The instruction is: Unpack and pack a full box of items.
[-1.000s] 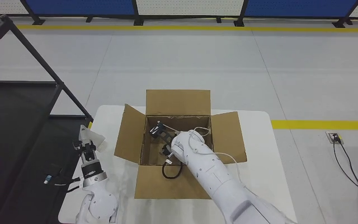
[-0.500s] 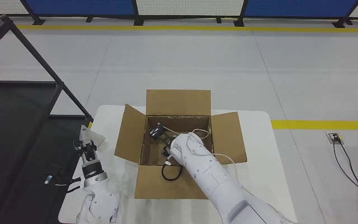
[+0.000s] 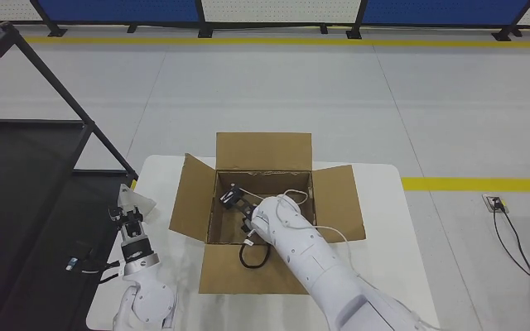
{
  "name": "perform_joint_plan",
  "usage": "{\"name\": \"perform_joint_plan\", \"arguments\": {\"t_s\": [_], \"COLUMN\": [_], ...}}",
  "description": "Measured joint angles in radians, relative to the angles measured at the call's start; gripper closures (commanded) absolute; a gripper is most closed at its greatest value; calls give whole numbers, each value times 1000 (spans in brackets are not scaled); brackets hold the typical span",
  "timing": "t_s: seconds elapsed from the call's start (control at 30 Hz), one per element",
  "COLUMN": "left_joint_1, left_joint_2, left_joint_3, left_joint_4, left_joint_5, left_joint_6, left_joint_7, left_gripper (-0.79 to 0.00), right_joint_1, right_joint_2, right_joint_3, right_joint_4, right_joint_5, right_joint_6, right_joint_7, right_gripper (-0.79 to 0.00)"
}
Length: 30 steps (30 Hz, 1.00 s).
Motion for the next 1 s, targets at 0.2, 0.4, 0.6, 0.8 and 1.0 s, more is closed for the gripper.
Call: {"name": "perform_joint_plan", "arguments": {"t_s": [0.2,0.4,0.6,0.8,1.0], "left_joint_1": [1,6,10,14,19], "left_joint_2": [0,0,-1,-1,-2], "left_joint_3": [-5,-9,-10,-10,-11], "left_joint_4": [2,-3,-6,-9,-11], "left_joint_5": [-5,-9,-9,-7,-7], "left_joint_6": [-4,-6,-8,-9,-12], "left_joint_7": [2,2,5,5,8], "left_gripper": [-785,-785,-785,-785,-785], "right_joint_1": [0,-1,-6,-5,10], "right_joint_2": [-1,2,4,9,19], "right_joint_3": [7,15,18,21,24], "right_joint_4": [10,17,16,14,5], "right_joint_5": [21,43,54,63,64], "right_joint_6": [15,28,35,26,-10], "right_joint_7": [4,8,10,-16,-47], "right_gripper": [-326,-345,-175,0,0]}}
